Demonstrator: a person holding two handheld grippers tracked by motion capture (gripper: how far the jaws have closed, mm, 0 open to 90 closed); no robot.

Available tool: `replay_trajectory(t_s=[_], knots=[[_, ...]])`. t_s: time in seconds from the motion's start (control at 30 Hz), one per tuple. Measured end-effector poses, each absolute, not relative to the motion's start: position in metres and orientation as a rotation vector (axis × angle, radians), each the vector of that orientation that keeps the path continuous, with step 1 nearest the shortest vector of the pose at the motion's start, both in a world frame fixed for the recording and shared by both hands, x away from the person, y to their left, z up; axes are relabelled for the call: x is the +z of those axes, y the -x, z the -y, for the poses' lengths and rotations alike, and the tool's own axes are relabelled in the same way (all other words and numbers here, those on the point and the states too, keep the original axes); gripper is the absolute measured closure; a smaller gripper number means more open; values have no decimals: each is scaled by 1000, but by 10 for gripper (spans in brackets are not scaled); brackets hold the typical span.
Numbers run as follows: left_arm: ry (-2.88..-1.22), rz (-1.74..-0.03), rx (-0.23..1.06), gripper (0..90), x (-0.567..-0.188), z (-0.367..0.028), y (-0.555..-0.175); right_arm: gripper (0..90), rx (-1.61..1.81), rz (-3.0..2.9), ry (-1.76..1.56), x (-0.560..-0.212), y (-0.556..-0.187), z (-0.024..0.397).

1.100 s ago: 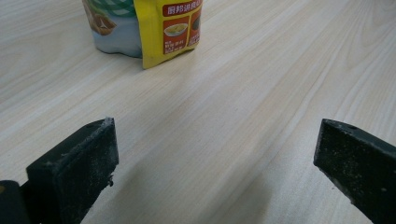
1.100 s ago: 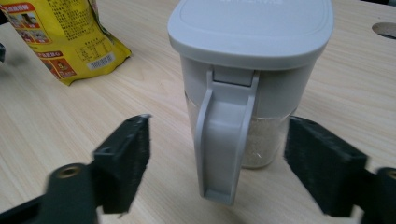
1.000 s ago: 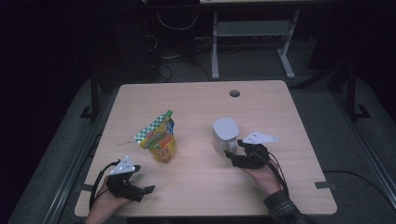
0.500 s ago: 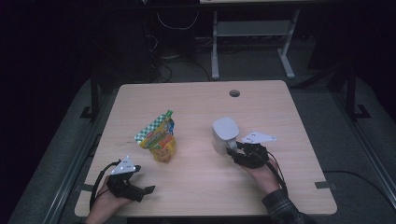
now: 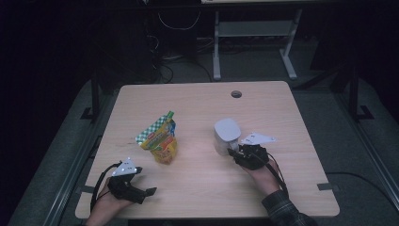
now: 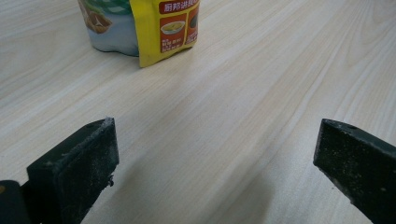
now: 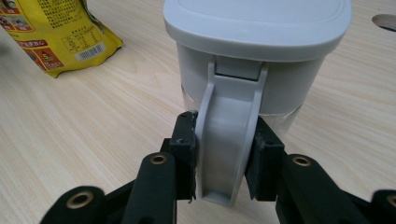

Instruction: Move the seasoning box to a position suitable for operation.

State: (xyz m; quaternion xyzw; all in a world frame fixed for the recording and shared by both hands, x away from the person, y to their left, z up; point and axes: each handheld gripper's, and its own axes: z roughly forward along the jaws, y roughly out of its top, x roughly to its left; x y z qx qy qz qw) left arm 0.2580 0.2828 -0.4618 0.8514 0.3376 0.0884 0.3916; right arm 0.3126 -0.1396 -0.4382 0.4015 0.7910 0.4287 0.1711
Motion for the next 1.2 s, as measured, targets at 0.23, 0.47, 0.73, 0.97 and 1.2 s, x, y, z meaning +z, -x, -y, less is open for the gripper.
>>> replay_trajectory(t_s=[0.23,0.47,0.73,0.97,1.2], knots=[[-2161,-862,219,0,-462,-283,-258,680,1223,-2248,-1124,-439,-312,141],[-2166,-859,220,0,-462,-283,-258,682,1254,-2262,-1084,-438,-312,148],[-2167,-860,217,0,-462,-283,-258,683,1275,-2289,-1047,-437,-311,151],[-2171,-854,214,0,-462,-283,-258,683,1292,-2322,-976,-436,-306,154],[-2176,-843,220,0,-462,-282,-258,683,1298,-2348,-948,-435,-299,155]])
